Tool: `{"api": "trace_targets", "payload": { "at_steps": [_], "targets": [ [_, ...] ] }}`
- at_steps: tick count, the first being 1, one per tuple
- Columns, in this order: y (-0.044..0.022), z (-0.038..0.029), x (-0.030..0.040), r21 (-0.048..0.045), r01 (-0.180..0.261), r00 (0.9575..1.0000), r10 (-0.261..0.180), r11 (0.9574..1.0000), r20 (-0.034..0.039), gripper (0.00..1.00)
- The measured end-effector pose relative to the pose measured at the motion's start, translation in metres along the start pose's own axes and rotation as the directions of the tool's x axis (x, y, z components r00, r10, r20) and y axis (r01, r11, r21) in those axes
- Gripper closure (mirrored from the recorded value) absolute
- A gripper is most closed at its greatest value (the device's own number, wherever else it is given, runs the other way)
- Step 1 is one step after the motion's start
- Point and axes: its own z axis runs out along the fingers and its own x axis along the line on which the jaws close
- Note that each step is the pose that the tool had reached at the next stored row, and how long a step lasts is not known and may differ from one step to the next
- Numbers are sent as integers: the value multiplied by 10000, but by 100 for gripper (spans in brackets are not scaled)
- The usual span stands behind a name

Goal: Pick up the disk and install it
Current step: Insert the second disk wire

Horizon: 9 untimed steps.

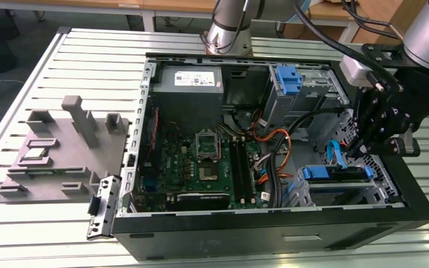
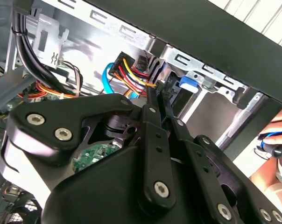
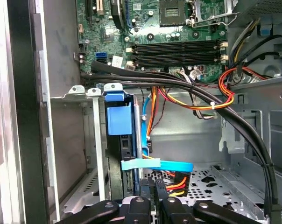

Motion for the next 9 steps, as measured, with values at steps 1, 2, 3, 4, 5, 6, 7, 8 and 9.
{"api": "trace_targets", "payload": {
  "at_steps": [1, 2, 3, 4, 5, 6, 7, 8, 9],
  "targets": [
    [0, -1, 4, 0, 0, 10000, 0, 10000, -3, 84],
    [-1, -1, 14, 1, 0, 10000, 0, 10000, -3, 84],
    [-1, -1, 26, 9, -1, 10000, 1, 10000, -3, 84],
    [0, -1, 39, 17, -2, 10000, 2, 10000, -2, 84],
    [0, 0, 56, 26, -1, 10000, 1, 10000, -2, 84],
    [1, 1, 74, 40, -2, 10000, 2, 10000, -1, 84],
    [3, 3, 90, 64, -2, 10000, 2, 10000, 3, 84],
    [9, 7, 101, 94, 4, 10000, -4, 10000, 9, 84],
    [16, 11, 107, 124, 14, 10000, -14, 9999, 17, 84]
  ]
}}
